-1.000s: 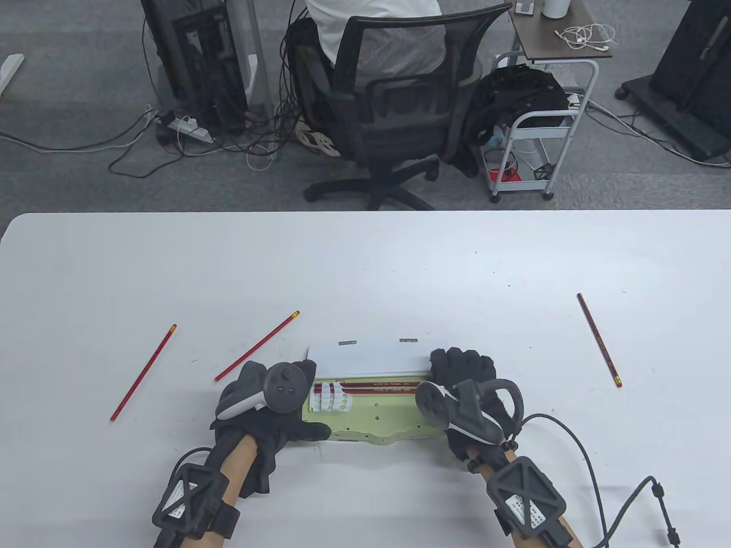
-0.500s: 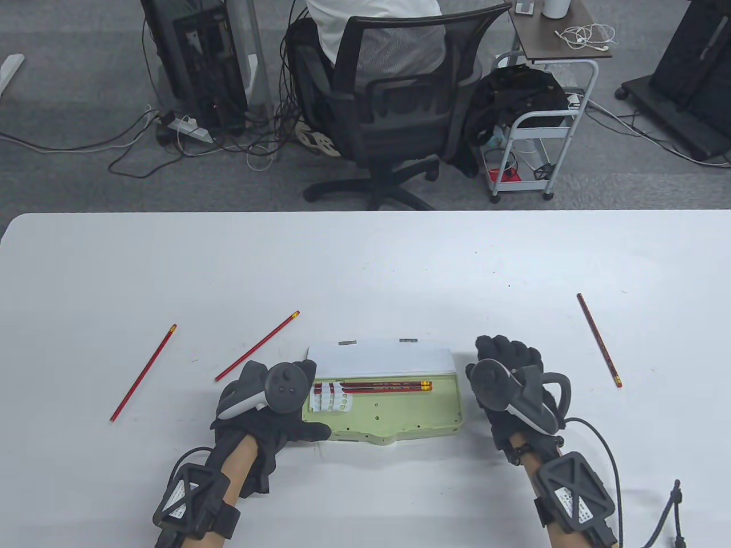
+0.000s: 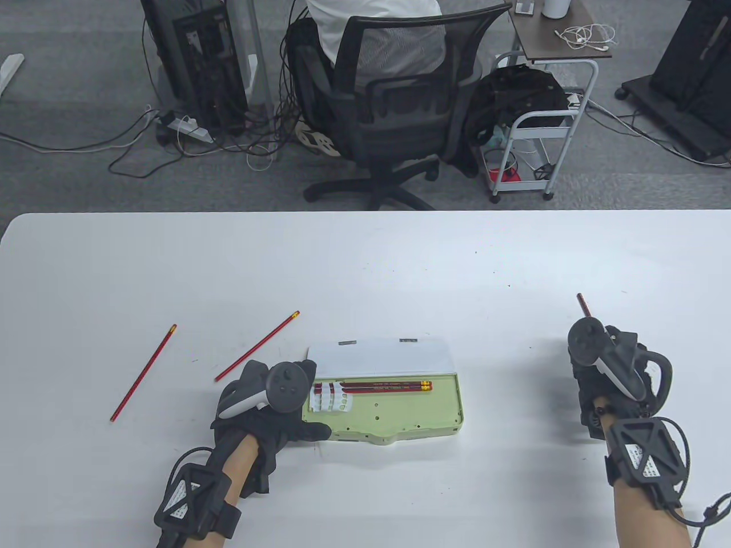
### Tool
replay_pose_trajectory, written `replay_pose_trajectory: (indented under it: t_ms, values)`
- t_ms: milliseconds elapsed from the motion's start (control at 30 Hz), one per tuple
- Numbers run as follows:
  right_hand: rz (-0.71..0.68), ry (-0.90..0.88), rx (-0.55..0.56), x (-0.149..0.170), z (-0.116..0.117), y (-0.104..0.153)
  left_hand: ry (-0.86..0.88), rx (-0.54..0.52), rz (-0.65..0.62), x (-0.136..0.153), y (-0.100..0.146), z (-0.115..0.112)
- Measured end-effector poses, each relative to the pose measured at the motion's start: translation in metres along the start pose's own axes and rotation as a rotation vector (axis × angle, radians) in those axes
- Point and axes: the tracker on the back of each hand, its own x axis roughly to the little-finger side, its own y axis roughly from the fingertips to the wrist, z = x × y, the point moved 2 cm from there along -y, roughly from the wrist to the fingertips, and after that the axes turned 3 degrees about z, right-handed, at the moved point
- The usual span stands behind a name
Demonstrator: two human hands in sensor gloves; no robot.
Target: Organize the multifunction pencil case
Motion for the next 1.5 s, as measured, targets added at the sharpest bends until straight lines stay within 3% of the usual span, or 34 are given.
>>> replay_pose_trajectory:
  t_ms: [367,567,967,1500]
  values:
    - [0.167,0.121,-0.129,0.027,0.031,-0.021,-0.001,0.002,0.0,0.0,0.0,0.0]
    - [0.197,0.173,-0.2,0.025,0.044,-0.023,0.0,0.001,0.0,0.0,0.0,0.0]
    - [0.247,0.307,-0.212,0.003,0.048,-0.028,-0.005,-0.002,0.001,-0.001,0.0,0.0]
    - [0.131,0.378,-0.204,-0.004,0.047,-0.021,-0.005,-0.002,0.0,-0.001,0.0,0.0]
